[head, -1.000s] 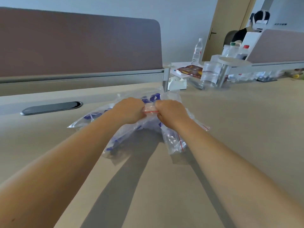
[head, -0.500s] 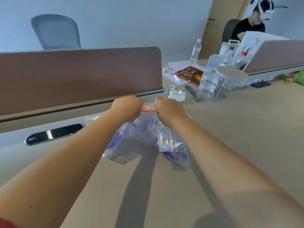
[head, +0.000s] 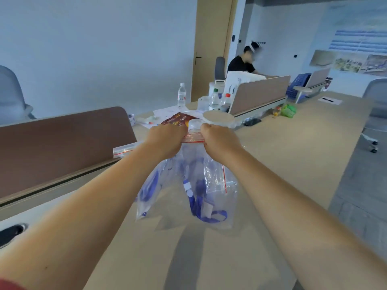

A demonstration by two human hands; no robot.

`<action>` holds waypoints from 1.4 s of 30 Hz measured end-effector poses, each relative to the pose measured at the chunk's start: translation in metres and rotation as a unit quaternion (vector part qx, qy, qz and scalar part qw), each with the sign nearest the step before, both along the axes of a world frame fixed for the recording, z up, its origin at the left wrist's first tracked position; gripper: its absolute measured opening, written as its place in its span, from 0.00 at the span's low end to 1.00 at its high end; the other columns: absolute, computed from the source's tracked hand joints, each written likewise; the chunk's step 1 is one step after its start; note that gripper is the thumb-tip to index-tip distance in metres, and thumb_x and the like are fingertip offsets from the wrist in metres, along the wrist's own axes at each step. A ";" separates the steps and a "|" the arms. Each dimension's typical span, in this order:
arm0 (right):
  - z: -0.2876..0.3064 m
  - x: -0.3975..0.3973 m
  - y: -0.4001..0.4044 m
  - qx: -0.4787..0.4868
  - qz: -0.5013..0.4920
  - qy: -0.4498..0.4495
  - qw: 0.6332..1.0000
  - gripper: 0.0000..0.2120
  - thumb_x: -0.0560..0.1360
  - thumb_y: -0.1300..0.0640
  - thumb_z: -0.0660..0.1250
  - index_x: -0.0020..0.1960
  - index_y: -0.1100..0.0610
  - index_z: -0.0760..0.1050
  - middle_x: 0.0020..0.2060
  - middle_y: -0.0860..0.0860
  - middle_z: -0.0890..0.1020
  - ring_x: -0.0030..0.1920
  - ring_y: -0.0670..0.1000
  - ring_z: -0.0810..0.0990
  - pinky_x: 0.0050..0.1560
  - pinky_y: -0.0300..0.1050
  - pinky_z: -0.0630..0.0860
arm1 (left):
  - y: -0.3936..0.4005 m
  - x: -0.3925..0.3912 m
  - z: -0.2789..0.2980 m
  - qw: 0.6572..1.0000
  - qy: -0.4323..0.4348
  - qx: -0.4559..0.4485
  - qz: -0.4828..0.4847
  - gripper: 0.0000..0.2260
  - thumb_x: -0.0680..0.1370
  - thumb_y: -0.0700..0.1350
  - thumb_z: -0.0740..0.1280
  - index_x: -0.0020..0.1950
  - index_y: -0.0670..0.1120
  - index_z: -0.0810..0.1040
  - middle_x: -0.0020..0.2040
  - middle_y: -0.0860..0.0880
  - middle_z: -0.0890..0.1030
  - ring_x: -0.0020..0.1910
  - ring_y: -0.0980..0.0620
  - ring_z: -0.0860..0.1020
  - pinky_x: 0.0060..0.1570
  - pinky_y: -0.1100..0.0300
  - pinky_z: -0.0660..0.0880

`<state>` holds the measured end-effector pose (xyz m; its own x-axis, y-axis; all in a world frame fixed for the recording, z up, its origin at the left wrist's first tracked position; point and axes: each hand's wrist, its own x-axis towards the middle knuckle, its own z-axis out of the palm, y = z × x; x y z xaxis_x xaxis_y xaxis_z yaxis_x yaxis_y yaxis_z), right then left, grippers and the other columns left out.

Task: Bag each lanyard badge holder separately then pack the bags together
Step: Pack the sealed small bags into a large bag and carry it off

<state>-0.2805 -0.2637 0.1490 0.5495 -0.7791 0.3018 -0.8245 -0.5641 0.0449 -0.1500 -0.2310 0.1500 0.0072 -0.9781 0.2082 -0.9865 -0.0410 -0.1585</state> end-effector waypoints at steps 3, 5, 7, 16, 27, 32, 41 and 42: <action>0.006 -0.059 -0.017 -0.012 -0.039 -0.001 0.999 0.12 0.75 0.68 0.56 0.58 0.64 0.67 0.55 0.61 0.79 0.54 0.63 0.78 0.49 0.50 0.73 | -0.029 -0.057 0.005 0.999 -0.001 -0.014 -0.037 0.13 0.78 0.38 0.56 0.61 0.44 0.69 0.57 0.41 0.77 0.55 0.39 0.77 0.46 0.52 0.71; 0.010 -0.100 -0.029 -0.019 -0.064 -0.005 0.998 0.12 0.75 0.68 0.56 0.59 0.64 0.68 0.55 0.60 0.79 0.54 0.62 0.78 0.49 0.50 0.73 | -0.047 -0.098 0.009 0.998 0.003 -0.020 -0.067 0.12 0.77 0.38 0.58 0.61 0.44 0.68 0.54 0.42 0.77 0.52 0.42 0.77 0.44 0.52 0.71; 0.016 -0.151 -0.040 -0.023 -0.093 -0.012 0.995 0.13 0.76 0.67 0.56 0.59 0.64 0.68 0.55 0.60 0.79 0.55 0.62 0.78 0.50 0.50 0.73 | -0.066 -0.149 0.016 0.995 -0.003 -0.030 -0.096 0.11 0.78 0.38 0.58 0.60 0.44 0.68 0.48 0.43 0.76 0.45 0.45 0.74 0.42 0.54 0.69; 0.026 -0.377 -0.068 -0.019 -0.227 -0.027 0.973 0.13 0.74 0.69 0.55 0.58 0.65 0.67 0.55 0.61 0.78 0.55 0.62 0.77 0.46 0.48 0.69 | -0.138 -0.378 0.020 0.973 0.011 -0.042 -0.225 0.12 0.77 0.37 0.59 0.60 0.45 0.68 0.53 0.41 0.79 0.52 0.40 0.78 0.46 0.52 0.74; 0.019 -0.608 -0.063 -0.030 -0.404 -0.032 0.914 0.11 0.74 0.71 0.55 0.55 0.65 0.69 0.51 0.62 0.79 0.51 0.63 0.78 0.41 0.46 0.65 | -0.189 -0.633 0.009 0.904 0.006 -0.039 -0.426 0.12 0.76 0.35 0.61 0.59 0.42 0.68 0.50 0.39 0.80 0.48 0.39 0.79 0.45 0.53 0.74; 0.023 -0.696 -0.088 -0.020 -0.448 -0.023 0.893 0.07 0.74 0.69 0.55 0.47 0.60 0.66 0.51 0.62 0.79 0.51 0.63 0.77 0.39 0.46 0.62 | -0.229 -0.731 0.011 0.873 0.027 -0.040 -0.485 0.11 0.75 0.33 0.58 0.56 0.42 0.69 0.51 0.38 0.80 0.49 0.37 0.78 0.41 0.54 0.69; 0.028 -0.829 -0.166 -0.035 -0.494 -0.034 0.868 0.10 0.75 0.69 0.55 0.55 0.64 0.68 0.52 0.61 0.79 0.51 0.64 0.77 0.40 0.46 0.64 | -0.312 -0.870 0.022 0.844 0.028 -0.041 -0.533 0.09 0.75 0.33 0.59 0.52 0.42 0.67 0.48 0.38 0.80 0.47 0.37 0.78 0.37 0.54 0.65; 0.027 -0.841 -0.176 -0.035 -0.494 -0.035 0.868 0.10 0.75 0.69 0.55 0.55 0.64 0.68 0.52 0.61 0.79 0.51 0.64 0.77 0.40 0.47 0.64 | -0.323 -0.882 0.021 0.845 0.026 -0.039 -0.533 0.08 0.75 0.33 0.59 0.53 0.42 0.67 0.48 0.38 0.80 0.47 0.38 0.78 0.38 0.54 0.66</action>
